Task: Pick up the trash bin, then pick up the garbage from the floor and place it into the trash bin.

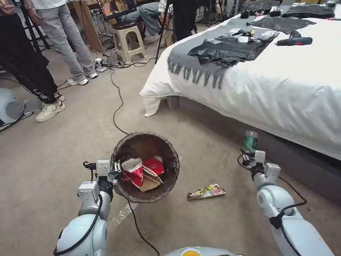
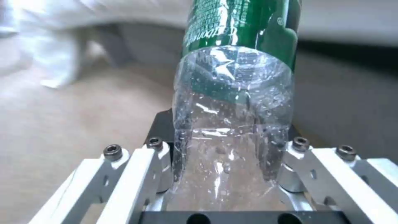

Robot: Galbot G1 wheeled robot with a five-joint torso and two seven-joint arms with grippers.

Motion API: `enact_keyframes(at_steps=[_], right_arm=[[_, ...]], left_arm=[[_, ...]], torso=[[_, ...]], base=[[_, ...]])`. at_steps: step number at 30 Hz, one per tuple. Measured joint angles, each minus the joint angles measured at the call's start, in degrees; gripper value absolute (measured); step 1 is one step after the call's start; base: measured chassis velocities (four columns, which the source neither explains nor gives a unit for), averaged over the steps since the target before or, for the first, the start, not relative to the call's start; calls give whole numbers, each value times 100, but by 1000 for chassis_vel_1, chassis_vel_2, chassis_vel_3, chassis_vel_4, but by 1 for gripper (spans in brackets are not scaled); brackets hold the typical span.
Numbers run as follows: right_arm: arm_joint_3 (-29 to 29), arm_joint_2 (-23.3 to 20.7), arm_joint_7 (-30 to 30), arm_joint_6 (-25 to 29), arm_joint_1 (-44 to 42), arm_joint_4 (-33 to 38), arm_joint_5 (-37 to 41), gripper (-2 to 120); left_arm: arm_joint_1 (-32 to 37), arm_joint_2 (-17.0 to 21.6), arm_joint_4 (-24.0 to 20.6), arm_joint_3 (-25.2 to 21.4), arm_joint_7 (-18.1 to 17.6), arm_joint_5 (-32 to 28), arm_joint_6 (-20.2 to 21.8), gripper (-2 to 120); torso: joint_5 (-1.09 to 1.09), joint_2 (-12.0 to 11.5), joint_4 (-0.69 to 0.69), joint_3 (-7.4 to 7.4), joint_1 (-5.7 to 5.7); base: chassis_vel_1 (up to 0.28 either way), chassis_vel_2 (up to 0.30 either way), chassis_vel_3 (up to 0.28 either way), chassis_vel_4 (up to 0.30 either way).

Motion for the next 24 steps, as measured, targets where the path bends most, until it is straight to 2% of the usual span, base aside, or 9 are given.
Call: enact_keyframes(at_steps=[1, 3, 5, 9, 17, 24], right_arm=[[0, 0, 0, 0, 0, 0, 0, 32], [-71, -182, -342, -131, -241, 956, 105, 32], [-95, -216, -381, -160, -271, 1111, 134, 32], [-324, -404, -603, -371, -336, 2051, 284, 32], [-961, -615, -1081, -808, -214, 2997, 327, 32], [-1360, -793, -1582, -1198, -2, 3425, 336, 32]], left_arm=[[0, 0, 0, 0, 0, 0, 0, 3], [1, -5, -2, 6, -15, 0, 10, 3], [1, -6, -2, 9, -22, 0, 11, 3], [3, -9, -1, 14, -44, -1, 27, 3], [-6, -1, 2, 16, -56, -9, 90, 3], [-16, 1, 2, 40, -117, -119, 223, 3]], torso=[[0, 0, 0, 0, 0], [-1, 0, 0, 0, 0], [-1, 0, -1, 0, 0], [-1, 0, 0, 0, 0], [-1, 0, 0, 0, 0], [-1, 0, -1, 0, 0]], base=[[0, 0, 0, 0], [0, 0, 0, 0], [0, 0, 0, 0], [0, 0, 0, 0], [0, 0, 0, 0], [0, 0, 0, 0]])
